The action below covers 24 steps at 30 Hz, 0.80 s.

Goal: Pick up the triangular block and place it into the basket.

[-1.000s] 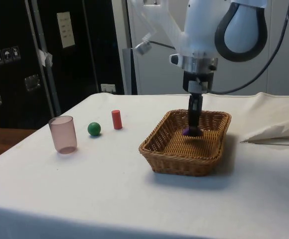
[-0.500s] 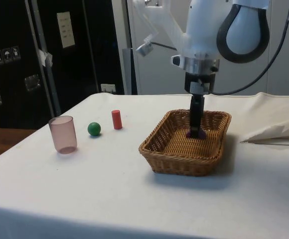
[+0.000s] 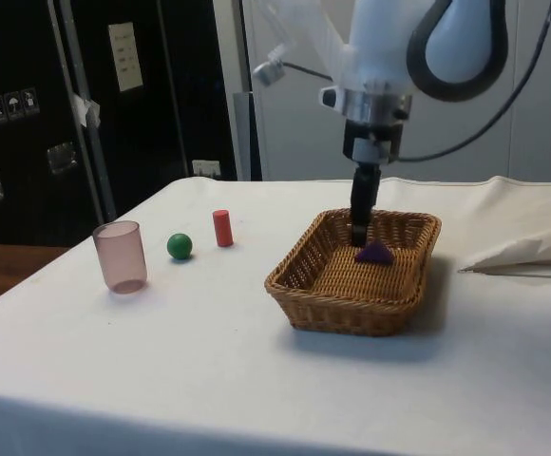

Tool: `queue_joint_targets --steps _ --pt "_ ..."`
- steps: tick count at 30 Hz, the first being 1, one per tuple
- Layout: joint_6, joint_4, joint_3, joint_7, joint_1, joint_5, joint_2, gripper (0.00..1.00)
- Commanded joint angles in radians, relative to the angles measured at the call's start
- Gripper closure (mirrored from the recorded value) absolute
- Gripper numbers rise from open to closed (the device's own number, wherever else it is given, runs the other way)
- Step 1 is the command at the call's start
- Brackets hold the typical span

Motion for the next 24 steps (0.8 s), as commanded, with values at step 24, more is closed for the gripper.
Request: queue_joint_targets --steps 24 --pt "-0.236 0.198 0.009 0.039 0.008 0.004 -0.060 0.00"
